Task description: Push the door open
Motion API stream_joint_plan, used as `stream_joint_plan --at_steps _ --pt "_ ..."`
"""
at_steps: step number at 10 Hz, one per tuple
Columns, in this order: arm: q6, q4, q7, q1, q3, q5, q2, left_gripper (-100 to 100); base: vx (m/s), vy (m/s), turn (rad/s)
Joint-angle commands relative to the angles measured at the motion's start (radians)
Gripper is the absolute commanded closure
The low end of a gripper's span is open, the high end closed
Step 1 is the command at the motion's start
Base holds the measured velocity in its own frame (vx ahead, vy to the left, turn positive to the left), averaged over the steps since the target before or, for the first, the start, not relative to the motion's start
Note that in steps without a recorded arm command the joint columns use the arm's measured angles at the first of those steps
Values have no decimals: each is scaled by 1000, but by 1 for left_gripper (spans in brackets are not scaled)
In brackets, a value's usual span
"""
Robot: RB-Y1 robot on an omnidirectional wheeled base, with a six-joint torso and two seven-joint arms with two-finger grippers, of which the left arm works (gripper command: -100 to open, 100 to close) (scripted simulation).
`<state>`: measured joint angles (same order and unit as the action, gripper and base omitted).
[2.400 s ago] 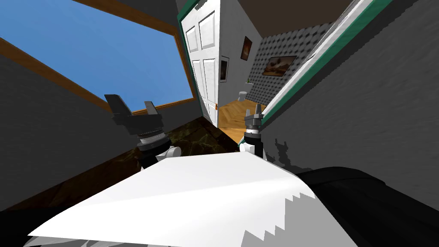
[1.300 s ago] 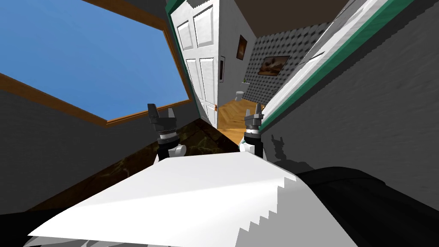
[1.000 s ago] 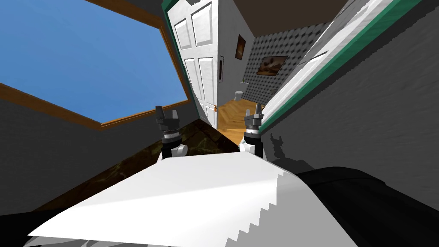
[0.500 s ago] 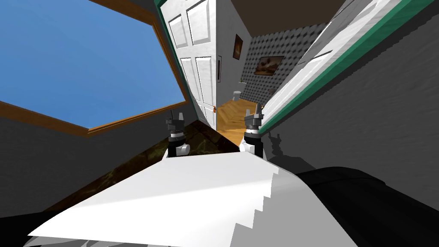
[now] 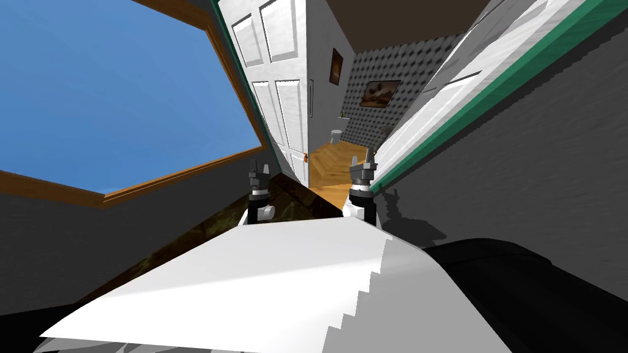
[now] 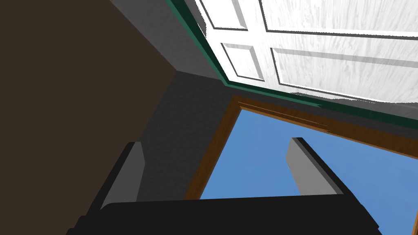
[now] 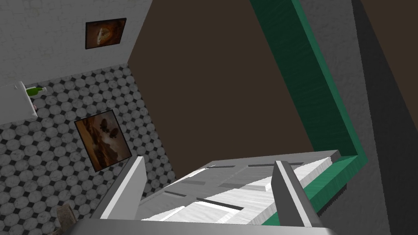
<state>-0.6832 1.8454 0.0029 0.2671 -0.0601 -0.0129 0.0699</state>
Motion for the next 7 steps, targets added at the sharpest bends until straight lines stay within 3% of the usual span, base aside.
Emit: stream_joint_plan --at_steps 1,4,5,7 --pt "-2 -40 4 -13 -9 3 4 -100 100 51 -80" --pt "-12 -130 12 -48 -21 6 10 -100 95 45 -86" --pt "-12 -130 12 -48 -21 6 10 -100 60 49 -21" --pt "-19 -190 17 -71 -29 8 15 -100 52 47 -65"
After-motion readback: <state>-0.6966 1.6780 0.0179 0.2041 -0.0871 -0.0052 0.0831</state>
